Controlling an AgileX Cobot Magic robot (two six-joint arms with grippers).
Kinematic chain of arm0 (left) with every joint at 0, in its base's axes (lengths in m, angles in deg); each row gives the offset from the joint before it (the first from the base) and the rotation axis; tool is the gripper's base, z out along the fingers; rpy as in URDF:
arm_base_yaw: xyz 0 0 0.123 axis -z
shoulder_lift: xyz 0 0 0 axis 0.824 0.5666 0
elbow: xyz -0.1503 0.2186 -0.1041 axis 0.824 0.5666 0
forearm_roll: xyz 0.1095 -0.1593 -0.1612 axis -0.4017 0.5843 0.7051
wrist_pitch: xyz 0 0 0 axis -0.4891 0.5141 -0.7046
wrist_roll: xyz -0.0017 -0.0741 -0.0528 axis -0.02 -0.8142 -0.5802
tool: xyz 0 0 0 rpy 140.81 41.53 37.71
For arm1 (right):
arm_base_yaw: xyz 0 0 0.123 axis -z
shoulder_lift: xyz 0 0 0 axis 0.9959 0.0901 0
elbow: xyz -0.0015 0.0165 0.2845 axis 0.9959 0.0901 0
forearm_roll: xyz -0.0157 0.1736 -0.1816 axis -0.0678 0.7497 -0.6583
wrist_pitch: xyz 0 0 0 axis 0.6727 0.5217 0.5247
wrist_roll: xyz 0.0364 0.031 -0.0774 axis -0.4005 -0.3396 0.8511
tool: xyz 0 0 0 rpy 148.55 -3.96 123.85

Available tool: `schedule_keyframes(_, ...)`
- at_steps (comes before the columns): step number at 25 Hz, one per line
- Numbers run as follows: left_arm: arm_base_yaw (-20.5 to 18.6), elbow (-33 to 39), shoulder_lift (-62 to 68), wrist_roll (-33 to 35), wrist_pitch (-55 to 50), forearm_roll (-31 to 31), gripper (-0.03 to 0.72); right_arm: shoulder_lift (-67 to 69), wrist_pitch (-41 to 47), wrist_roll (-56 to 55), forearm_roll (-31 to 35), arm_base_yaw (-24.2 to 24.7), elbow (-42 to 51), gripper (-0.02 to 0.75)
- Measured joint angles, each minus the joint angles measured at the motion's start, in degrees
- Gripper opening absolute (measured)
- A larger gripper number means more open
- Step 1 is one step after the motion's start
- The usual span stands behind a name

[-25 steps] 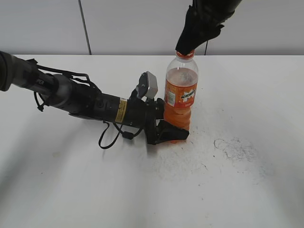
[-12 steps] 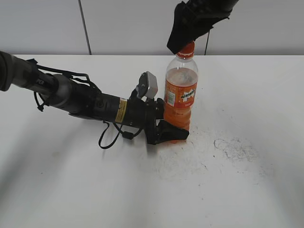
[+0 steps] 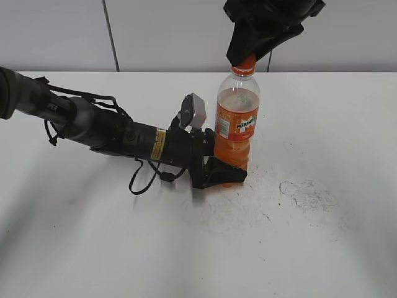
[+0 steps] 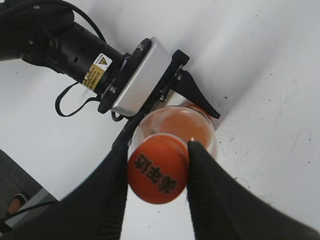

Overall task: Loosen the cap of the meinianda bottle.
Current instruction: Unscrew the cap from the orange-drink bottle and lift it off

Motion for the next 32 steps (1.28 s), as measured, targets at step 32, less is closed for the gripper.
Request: schedule_keyframes(32, 0.1, -0.1, 0.0, -0.1, 0.0, 0.3, 0.561, -0.5, 0.0, -4.9, -3.2, -0.1, 0.1, 0.268)
